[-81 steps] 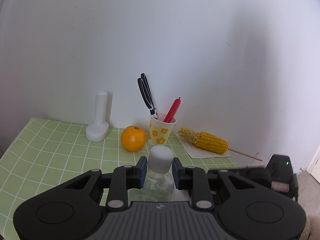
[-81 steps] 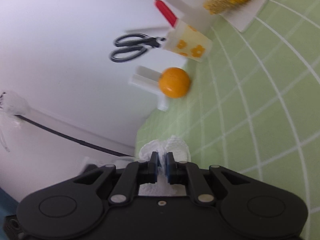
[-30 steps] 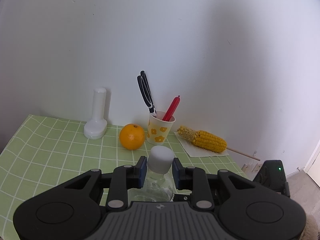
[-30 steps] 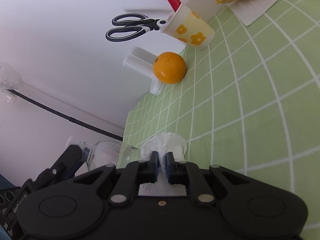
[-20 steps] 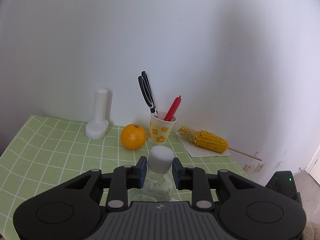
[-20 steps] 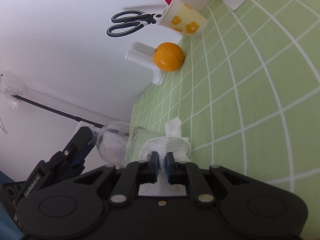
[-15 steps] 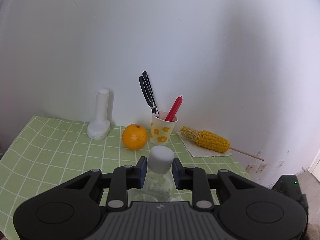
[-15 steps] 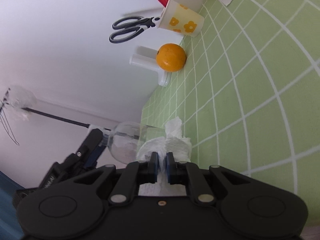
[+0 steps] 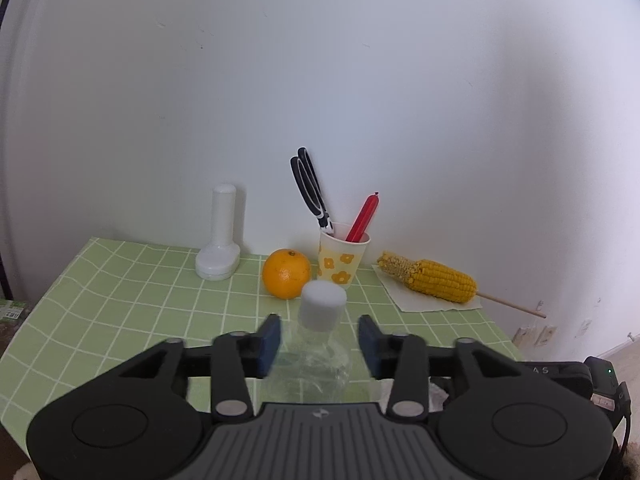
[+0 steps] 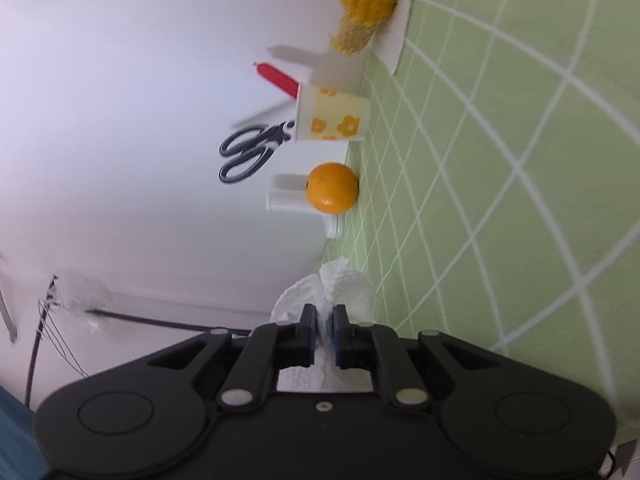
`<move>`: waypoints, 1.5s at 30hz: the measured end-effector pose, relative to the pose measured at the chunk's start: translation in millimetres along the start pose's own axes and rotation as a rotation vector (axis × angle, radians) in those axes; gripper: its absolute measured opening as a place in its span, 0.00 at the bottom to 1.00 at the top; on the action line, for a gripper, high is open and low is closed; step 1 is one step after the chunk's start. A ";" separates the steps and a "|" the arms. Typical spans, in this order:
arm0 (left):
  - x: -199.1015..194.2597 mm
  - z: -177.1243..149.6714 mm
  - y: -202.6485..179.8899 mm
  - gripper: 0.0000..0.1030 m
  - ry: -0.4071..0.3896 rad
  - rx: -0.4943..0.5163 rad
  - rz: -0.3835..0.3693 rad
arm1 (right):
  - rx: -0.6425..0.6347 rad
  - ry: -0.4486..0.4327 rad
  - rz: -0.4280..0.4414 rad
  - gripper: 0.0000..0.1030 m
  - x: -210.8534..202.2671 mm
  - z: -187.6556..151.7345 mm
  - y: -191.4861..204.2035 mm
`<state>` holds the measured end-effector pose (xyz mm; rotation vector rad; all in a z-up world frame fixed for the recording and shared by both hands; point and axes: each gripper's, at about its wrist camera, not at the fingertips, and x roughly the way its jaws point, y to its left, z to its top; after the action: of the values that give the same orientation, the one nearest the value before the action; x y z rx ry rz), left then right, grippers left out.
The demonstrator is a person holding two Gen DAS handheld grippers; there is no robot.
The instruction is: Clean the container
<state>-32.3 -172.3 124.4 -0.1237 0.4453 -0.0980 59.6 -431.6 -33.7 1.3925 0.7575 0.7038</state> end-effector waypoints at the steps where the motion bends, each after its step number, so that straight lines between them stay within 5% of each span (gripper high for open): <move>1: -0.9 -3.3 -2.2 0.65 0.003 -0.004 0.010 | 0.000 -0.006 0.002 0.08 -1.4 0.6 -1.3; 10: 34.2 -38.5 -34.5 0.71 -0.023 0.166 0.180 | -0.055 -0.010 0.000 0.08 -6.3 1.0 0.9; 13: 42.6 -40.8 -28.7 0.71 -0.002 0.125 0.218 | -0.068 -0.010 -0.004 0.08 -8.3 0.8 1.3; 26: 24.1 -38.6 -5.5 0.76 0.031 0.169 0.181 | -0.089 0.012 0.004 0.08 -5.4 0.9 2.5; 45: 27.0 -16.5 65.3 0.75 0.008 0.044 0.356 | -0.103 0.035 0.004 0.08 -2.8 -0.3 3.5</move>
<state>-10.9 -112.7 89.0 0.0008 0.4665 0.2417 57.7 -433.5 -30.1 1.2914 0.7366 0.7617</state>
